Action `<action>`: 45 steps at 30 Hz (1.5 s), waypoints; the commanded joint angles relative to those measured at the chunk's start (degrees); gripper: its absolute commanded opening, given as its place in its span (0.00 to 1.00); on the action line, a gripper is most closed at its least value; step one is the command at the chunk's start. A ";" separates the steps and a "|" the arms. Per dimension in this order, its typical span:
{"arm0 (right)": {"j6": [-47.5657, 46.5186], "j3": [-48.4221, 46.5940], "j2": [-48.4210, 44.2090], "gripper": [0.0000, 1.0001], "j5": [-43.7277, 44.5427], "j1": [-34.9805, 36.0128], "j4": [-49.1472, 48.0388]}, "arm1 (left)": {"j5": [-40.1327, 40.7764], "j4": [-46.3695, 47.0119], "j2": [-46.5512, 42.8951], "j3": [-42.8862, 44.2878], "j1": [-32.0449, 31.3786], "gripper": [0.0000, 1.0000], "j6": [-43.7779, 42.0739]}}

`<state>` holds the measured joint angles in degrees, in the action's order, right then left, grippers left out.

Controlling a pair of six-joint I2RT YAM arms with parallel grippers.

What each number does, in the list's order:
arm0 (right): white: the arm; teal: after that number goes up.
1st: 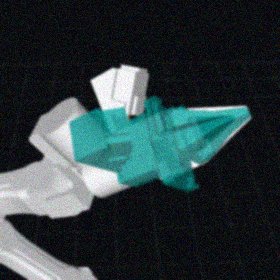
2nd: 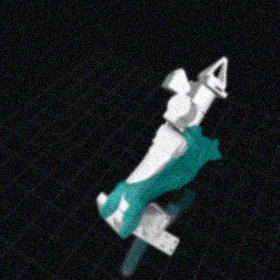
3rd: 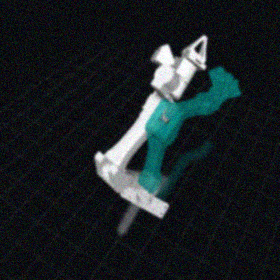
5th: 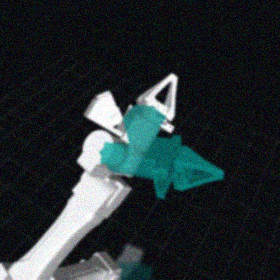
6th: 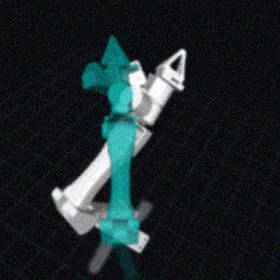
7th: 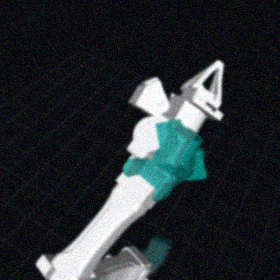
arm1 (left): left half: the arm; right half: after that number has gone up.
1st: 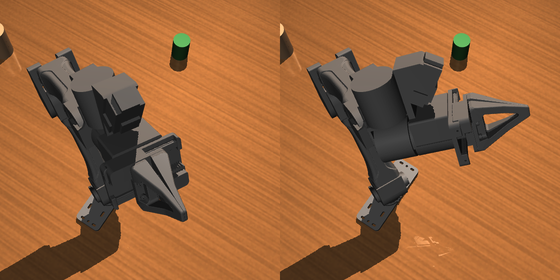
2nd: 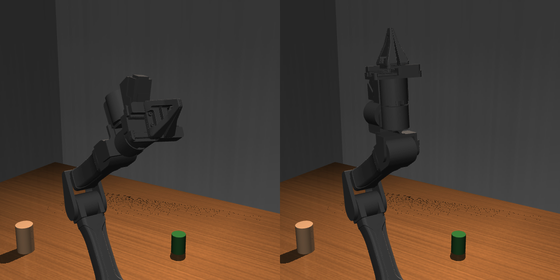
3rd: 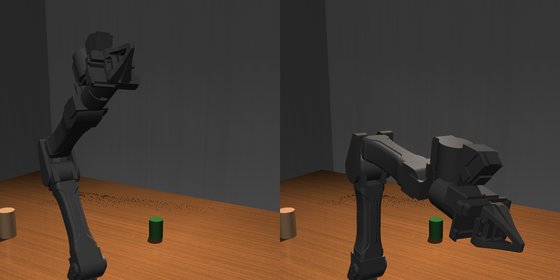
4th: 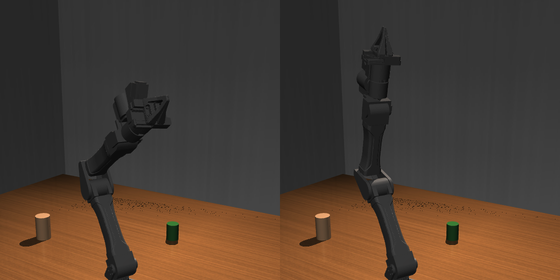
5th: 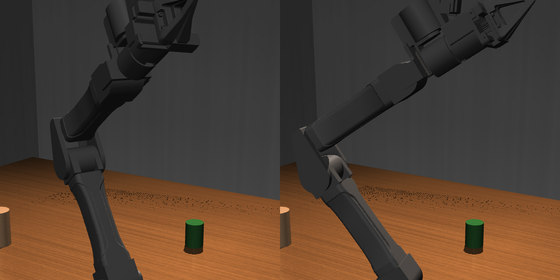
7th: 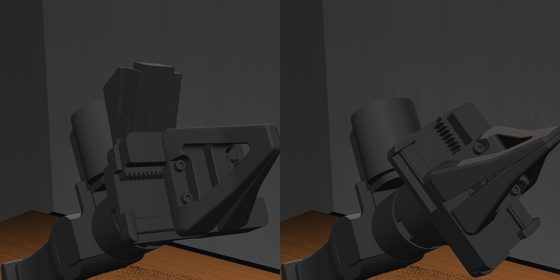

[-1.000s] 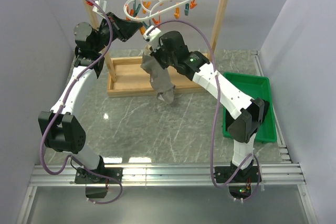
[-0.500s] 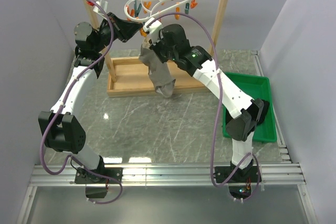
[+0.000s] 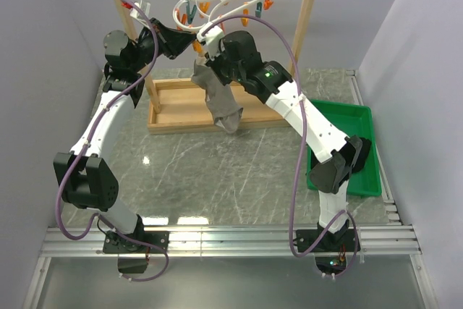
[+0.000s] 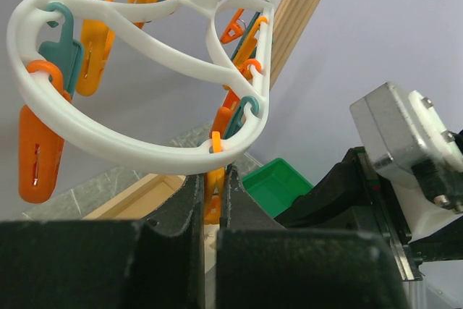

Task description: Clip the underwear to the hanger

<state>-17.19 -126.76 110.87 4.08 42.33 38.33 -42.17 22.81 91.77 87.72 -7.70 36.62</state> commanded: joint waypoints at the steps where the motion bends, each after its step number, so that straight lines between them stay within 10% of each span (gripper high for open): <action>1: 0.58 -3.67 -0.39 0.00 0.32 -0.23 -0.97 | -1.68 -2.33 0.96 0.61 0.15 0.00 -1.47; 45: -1.35 -10.44 1.02 0.00 3.75 -0.05 -1.94 | -1.42 -4.97 2.19 2.10 -0.82 0.00 -3.75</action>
<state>-17.89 -133.99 114.08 7.03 42.33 38.81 -42.13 21.23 93.60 88.75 -8.40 34.04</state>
